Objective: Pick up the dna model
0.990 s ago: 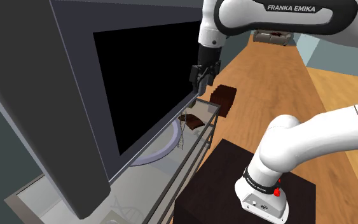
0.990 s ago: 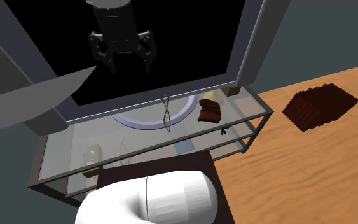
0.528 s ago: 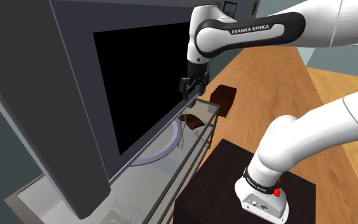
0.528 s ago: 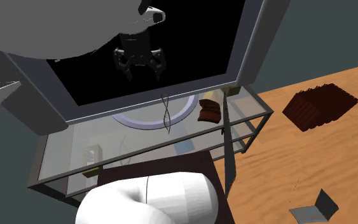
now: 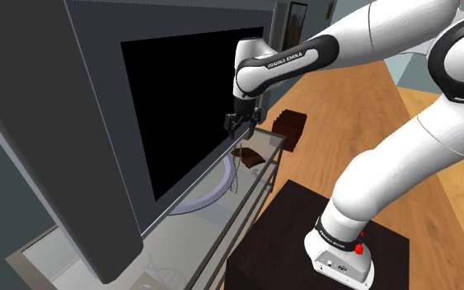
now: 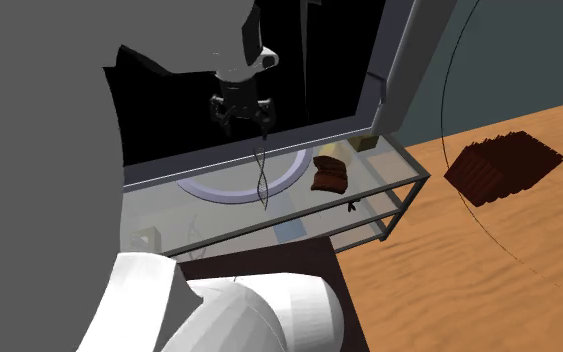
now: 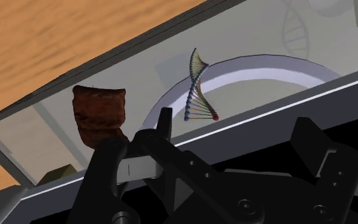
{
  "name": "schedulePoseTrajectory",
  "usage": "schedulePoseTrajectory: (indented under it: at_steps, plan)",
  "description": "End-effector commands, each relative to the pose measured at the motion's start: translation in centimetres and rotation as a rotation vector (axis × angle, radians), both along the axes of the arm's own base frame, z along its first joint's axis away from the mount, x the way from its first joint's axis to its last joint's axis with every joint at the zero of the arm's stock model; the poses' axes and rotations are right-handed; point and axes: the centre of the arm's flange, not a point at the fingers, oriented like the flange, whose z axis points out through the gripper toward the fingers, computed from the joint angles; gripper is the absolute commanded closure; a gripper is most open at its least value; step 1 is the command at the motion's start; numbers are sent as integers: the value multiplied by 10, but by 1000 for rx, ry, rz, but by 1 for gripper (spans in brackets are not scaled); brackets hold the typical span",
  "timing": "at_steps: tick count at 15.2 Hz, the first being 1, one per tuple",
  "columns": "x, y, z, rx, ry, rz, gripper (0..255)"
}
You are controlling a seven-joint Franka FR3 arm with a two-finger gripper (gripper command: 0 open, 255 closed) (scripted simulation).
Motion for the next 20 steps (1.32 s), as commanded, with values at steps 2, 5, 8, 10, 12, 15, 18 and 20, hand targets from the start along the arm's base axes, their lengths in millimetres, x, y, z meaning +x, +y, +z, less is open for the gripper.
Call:
schedulePoseTrajectory:
  at_steps: [2, 5, 8, 10, 12, 15, 18, 20]
  plan:
    - [21, -18, -30, -3, 1, -43, 0]
    - [36, -31, -51, -5, 3, -74, 0]
    - [36, -31, -67, -5, 3, -74, 0]
    - [36, -31, -78, -5, 3, -74, 0]
    - [36, -31, -91, -5, 3, -74, 0]
    - [36, -30, -91, -5, 3, -74, 255]
    - [36, -30, -91, -5, 3, -74, 255]
    - [36, -30, -91, -5, 3, -74, 255]
